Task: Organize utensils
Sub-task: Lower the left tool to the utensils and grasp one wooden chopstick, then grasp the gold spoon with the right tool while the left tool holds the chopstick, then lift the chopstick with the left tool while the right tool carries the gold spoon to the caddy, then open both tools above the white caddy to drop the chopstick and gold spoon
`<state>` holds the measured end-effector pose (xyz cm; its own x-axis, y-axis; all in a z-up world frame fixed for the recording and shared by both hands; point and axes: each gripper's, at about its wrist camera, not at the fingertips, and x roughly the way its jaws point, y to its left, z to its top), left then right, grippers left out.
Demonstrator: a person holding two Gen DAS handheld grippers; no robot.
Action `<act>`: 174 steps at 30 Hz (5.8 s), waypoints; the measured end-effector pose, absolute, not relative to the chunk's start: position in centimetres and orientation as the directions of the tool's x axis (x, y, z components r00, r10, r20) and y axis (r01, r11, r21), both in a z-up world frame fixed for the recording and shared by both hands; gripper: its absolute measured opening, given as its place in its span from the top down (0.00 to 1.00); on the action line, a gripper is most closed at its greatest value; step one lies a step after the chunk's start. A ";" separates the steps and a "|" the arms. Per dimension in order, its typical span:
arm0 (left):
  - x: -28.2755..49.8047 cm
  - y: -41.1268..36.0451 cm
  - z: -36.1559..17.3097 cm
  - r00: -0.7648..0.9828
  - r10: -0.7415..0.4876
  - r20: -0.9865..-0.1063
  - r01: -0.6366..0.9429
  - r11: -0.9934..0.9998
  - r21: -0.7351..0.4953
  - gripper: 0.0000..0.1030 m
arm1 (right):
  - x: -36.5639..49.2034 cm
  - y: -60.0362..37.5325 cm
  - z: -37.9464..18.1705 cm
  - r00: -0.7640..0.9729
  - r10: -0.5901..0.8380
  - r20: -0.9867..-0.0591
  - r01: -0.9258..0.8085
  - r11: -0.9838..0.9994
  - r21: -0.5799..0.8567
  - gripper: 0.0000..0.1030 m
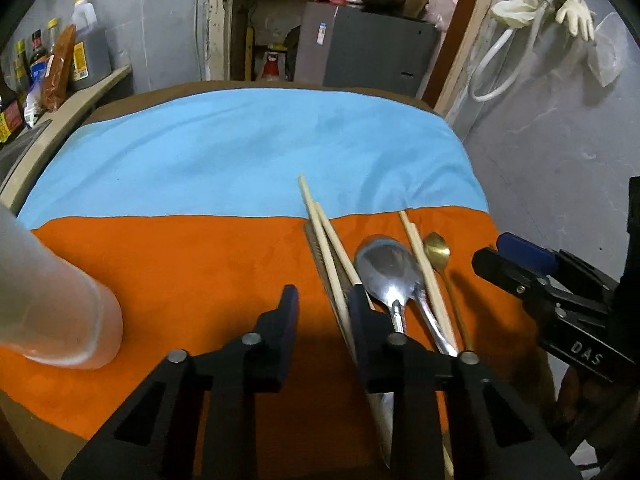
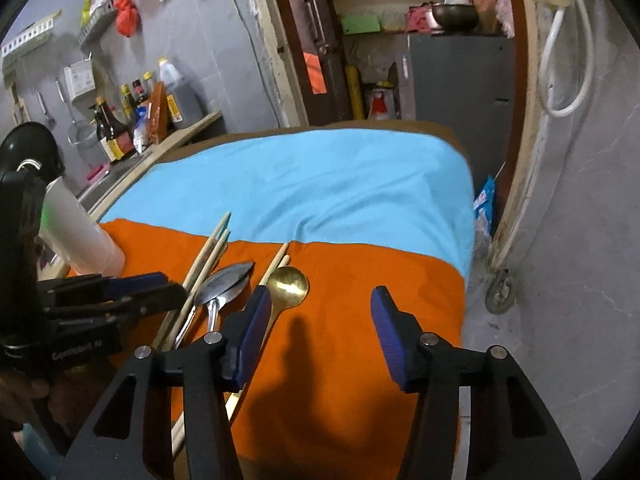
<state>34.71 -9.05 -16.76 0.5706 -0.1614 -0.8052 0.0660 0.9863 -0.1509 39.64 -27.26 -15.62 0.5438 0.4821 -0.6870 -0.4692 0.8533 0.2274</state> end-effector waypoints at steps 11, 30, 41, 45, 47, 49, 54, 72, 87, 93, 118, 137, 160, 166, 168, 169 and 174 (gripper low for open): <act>35.3 -7.6 -17.2 0.542 -0.159 -0.825 0.004 0.982 -0.187 0.93 | 40.5 -26.1 -16.5 0.489 0.480 -0.728 -0.502 0.838 0.215 0.56; 37.5 -7.0 -17.3 0.503 -0.188 -0.844 -0.011 0.975 -0.224 0.95 | 42.7 -23.1 -16.7 0.433 0.451 -0.780 -0.525 0.830 0.189 0.70; 35.4 -5.8 -16.7 0.536 -0.230 -0.812 -0.044 0.953 -0.299 0.98 | 42.1 -23.3 -16.4 0.433 0.471 -0.768 -0.502 0.834 0.228 0.75; 33.3 -5.6 -15.6 0.603 -0.243 -0.760 -0.030 0.945 -0.326 0.98 | 40.0 -24.4 -15.4 0.503 0.501 -0.704 -0.511 0.829 0.225 0.75; 32.4 -5.8 -15.0 0.635 -0.253 -0.730 -0.007 0.943 -0.333 0.98 | 38.6 -25.0 -14.4 0.554 0.519 -0.651 -0.520 0.826 0.216 0.75; 31.2 -6.1 -14.3 0.672 -0.270 -0.689 0.027 0.940 -0.341 0.98 | 37.4 -25.4 -13.7 0.598 0.523 -0.607 -0.526 0.828 0.195 0.75; 29.9 -7.4 -13.1 0.713 -0.280 -0.643 0.083 0.944 -0.319 0.98 | 35.5 -25.7 -12.8 0.670 0.514 -0.535 -0.521 0.839 0.153 0.75; 27.6 -7.3 -10.6 0.765 -0.326 -0.555 0.158 0.931 -0.328 0.98 | 31.4 -25.6 -10.3 0.795 0.472 -0.381 -0.496 0.867 0.040 0.75; 25.8 -4.6 -6.0 0.844 -0.348 -0.409 0.191 0.906 -0.378 0.98 | 28.9 -23.9 -6.0 0.845 0.465 -0.263 -0.495 0.867 -0.056 0.75; 24.9 -2.1 -1.3 0.882 -0.350 -0.316 0.224 0.900 -0.374 0.98 | 28.3 -22.3 -1.7 0.850 0.498 -0.173 -0.512 0.857 -0.049 0.75; 26.6 20.9 -2.2 0.998 -0.009 -0.068 -0.022 0.894 -0.447 0.98 | 28.8 -5.4 1.9 0.855 0.513 0.072 -0.513 0.858 -0.015 0.75; 25.2 16.6 -7.5 0.997 0.080 0.016 -0.075 0.977 -0.198 0.98 | 28.8 -1.5 -5.1 0.865 0.499 0.048 -0.485 0.858 -0.172 0.75; 21.7 13.7 -2.9 0.980 -0.058 -0.188 0.015 0.976 -0.219 0.35 | 27.3 -7.3 -1.1 0.870 0.491 -0.036 -0.492 0.871 -0.007 0.35; 20.5 10.2 -0.5 0.971 -0.070 -0.227 0.021 0.977 -0.212 0.07 | 26.5 -12.9 1.2 0.899 0.433 -0.066 -0.430 0.901 0.052 0.17; 20.2 8.6 -0.2 0.968 -0.045 -0.245 -0.002 0.983 -0.185 0.05 | 26.4 -14.5 1.5 0.900 0.428 -0.083 -0.424 0.903 0.065 0.03; 20.0 7.4 -0.2 0.965 -0.007 -0.262 -0.036 0.987 -0.158 0.04 | 26.3 -15.4 1.6 0.902 0.422 -0.091 -0.417 0.906 0.069 0.00; 19.1 2.4 -1.9 0.946 0.030 -0.324 -0.066 0.993 -0.100 0.03 | 25.9 -19.6 1.7 0.920 0.373 -0.121 -0.368 0.927 0.067 0.00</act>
<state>19.08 2.42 -1.90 0.9457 0.0300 -0.3238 -0.0656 0.9929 -0.0995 25.89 -19.64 1.69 0.9197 0.3735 -0.1212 -0.3678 0.9275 0.0670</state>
